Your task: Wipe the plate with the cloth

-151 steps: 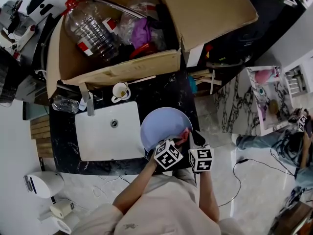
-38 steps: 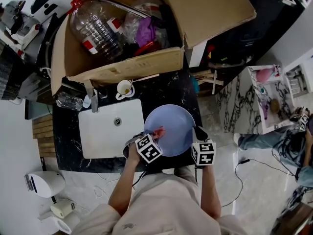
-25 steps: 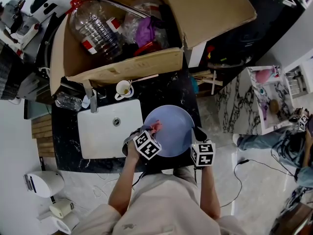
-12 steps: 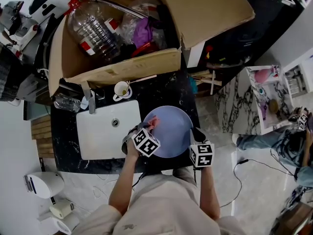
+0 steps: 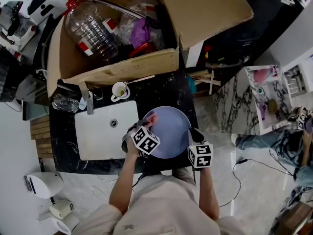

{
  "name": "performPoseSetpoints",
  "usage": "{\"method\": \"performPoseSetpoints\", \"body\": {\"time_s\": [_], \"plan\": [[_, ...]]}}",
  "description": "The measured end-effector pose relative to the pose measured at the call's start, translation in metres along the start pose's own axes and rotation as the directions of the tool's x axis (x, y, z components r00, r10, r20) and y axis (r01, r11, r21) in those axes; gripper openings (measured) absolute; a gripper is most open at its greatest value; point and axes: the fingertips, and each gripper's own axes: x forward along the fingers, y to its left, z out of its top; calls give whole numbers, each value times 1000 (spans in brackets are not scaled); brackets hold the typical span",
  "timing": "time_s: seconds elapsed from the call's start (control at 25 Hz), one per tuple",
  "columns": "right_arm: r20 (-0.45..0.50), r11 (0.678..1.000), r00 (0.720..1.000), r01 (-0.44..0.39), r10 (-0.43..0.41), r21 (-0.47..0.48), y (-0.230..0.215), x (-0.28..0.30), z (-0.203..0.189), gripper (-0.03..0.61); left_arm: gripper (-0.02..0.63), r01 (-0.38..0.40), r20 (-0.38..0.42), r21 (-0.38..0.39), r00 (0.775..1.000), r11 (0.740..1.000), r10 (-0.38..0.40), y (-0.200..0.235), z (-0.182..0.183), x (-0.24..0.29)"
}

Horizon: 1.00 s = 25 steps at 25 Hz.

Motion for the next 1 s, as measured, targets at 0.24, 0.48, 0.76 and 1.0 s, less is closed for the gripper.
{"method": "performPoseSetpoints", "body": {"time_s": [0.24, 0.48, 0.76, 1.0], "plan": [[0, 1000, 1000, -13, 13, -3, 0, 0, 0, 41, 34, -24, 12, -2, 1000, 1000, 24, 3, 10, 4], [-2, 1000, 1000, -22, 22, -8, 1, 0, 0, 41, 34, -32, 34, -9, 999, 999, 32, 5, 20, 8], [-2, 999, 999, -32, 32, -9, 1, 1, 0, 41, 34, -16, 62, -8, 998, 1000, 17, -1, 36, 12], [-3, 999, 999, -37, 37, -7, 1, 0, 0, 41, 34, 0, 81, -10, 997, 1000, 1, -7, 47, 14]]}}
